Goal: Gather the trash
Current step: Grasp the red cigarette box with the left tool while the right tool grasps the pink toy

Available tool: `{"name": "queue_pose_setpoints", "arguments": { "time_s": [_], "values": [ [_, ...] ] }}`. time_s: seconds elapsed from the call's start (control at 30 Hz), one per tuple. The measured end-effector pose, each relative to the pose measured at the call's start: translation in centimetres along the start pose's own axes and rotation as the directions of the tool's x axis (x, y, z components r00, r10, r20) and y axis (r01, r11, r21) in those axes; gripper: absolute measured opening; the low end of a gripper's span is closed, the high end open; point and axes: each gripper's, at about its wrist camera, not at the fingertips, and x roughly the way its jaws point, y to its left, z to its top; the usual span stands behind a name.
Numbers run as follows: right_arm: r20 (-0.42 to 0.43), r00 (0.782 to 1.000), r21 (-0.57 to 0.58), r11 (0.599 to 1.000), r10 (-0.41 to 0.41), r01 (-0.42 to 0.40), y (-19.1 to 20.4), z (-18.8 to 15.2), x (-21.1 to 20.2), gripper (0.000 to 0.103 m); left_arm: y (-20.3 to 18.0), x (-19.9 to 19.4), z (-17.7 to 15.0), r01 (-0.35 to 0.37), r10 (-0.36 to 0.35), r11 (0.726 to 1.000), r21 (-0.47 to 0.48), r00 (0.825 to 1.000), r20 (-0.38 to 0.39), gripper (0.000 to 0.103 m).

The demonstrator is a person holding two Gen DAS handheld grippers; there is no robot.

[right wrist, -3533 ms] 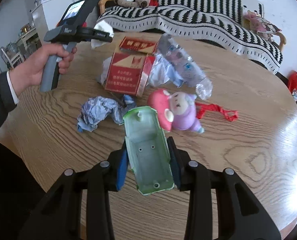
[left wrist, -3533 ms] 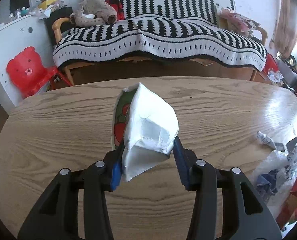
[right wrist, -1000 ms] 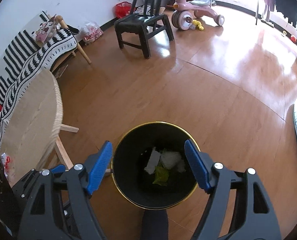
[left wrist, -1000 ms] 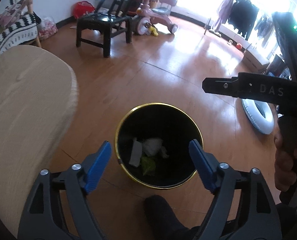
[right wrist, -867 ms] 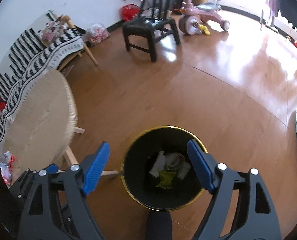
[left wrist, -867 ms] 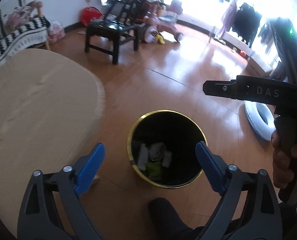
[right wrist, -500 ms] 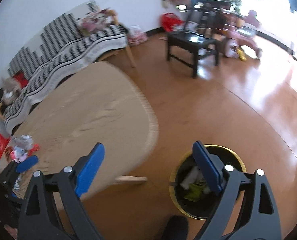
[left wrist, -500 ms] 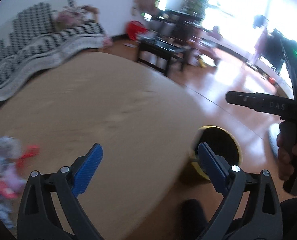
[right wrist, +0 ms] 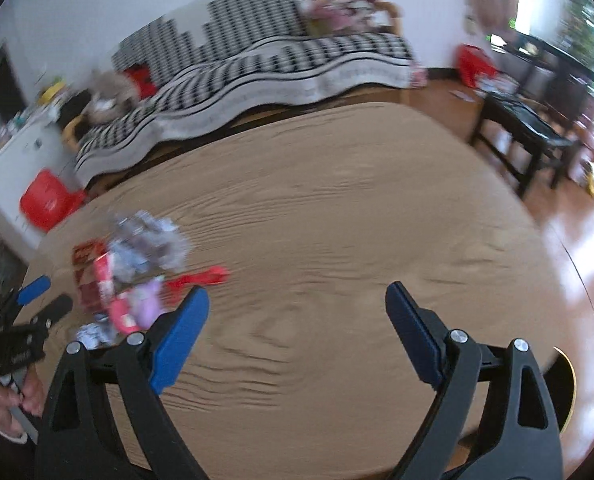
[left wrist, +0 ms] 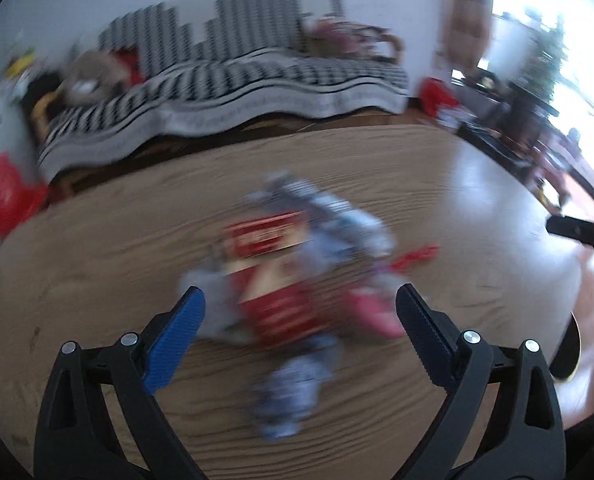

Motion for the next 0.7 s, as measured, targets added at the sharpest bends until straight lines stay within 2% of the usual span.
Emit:
{"name": "queue_pose_setpoints", "arguments": {
  "time_s": [0.13,0.23,0.37,0.5,0.7],
  "values": [
    [-0.042,0.998,-0.125,0.991,0.051,-0.056,6.0,-0.6,3.0,0.087,3.4,1.1,-0.7,-0.002,0.000,0.998,-0.061,0.999,-0.040,0.093],
    [-0.073,0.994,-0.236,0.967,0.085,-0.100,10.5,-1.8,4.9,0.087,4.2,1.8,-0.8,0.000,-0.004,0.997,-0.072,0.998,-0.057,0.093],
    [-0.102,0.989,-0.324,0.936,0.109,-0.137,14.3,-3.1,6.7,0.087,5.3,2.2,-0.6,-0.014,0.010,0.995,-0.102,0.999,-0.048,0.093],
    [-0.130,0.986,-0.378,0.914,0.105,-0.147,16.8,-3.9,8.5,0.087,6.2,2.3,-0.1,0.001,-0.009,0.990,-0.144,0.999,-0.052,0.093],
    [-0.173,0.981,-0.373,0.916,0.088,-0.148,17.4,-4.1,11.1,0.087,6.8,2.8,-0.2,-0.007,-0.004,0.988,-0.155,0.998,-0.068,0.093]
  ]
}}
